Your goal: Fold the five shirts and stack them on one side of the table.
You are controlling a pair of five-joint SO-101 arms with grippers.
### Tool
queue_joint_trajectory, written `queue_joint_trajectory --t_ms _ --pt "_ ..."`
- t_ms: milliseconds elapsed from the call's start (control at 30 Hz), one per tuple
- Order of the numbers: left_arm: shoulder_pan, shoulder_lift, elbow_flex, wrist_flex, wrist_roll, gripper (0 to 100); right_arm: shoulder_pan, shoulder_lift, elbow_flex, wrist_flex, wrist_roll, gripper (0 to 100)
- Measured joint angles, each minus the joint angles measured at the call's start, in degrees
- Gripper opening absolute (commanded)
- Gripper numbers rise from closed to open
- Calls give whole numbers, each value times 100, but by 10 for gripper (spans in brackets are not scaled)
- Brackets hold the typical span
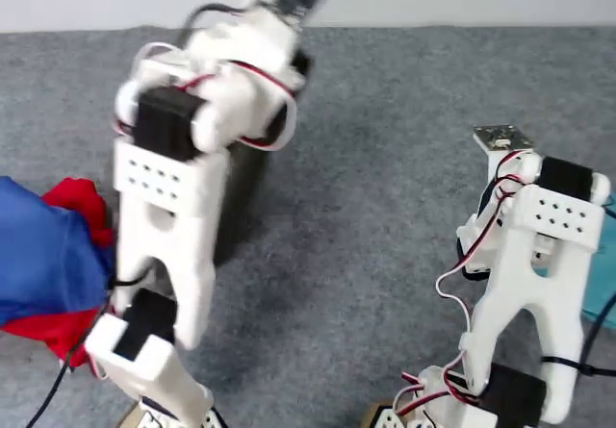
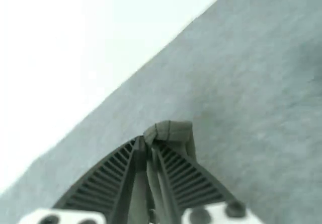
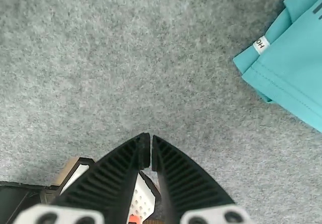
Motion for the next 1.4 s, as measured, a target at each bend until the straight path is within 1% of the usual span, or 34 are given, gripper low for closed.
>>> queue_joint_trajectory --t_ms 133,233,300,400,467,600,667,767,867,1000,1167,1267,1400 --pt "765 0 -9 -202 9 13 0 0 0 0 0 11" --pt "1257 -35 334 -299 9 14 0 0 0 0 0 11" --pt "1415 -35 721 -422 9 15 0 0 0 0 0 11" --pt "1442 -35 1284 -615 9 17 0 0 0 0 0 11" --pt "1451 -35 1424 -624 9 54 0 0 0 0 0 11" --pt "1495 -70 1433 -527 70 172 0 0 0 0 0 11" --pt "1407 -88 1415 -343 334 202 0 0 0 0 0 11" --pt "1178 -97 1160 35 730 210 0 0 0 0 0 11" --pt "888 -97 1020 352 826 210 0 0 0 0 0 15" --pt "237 -97 1020 589 870 210 0 0 0 0 -9 16" --pt "-695 -97 1486 615 870 213 -387 0 0 0 -9 16" --pt "-967 -97 2163 246 774 214 -598 26 0 0 -9 16" --pt "-993 -97 3121 -642 633 214 -615 369 0 0 -114 16"
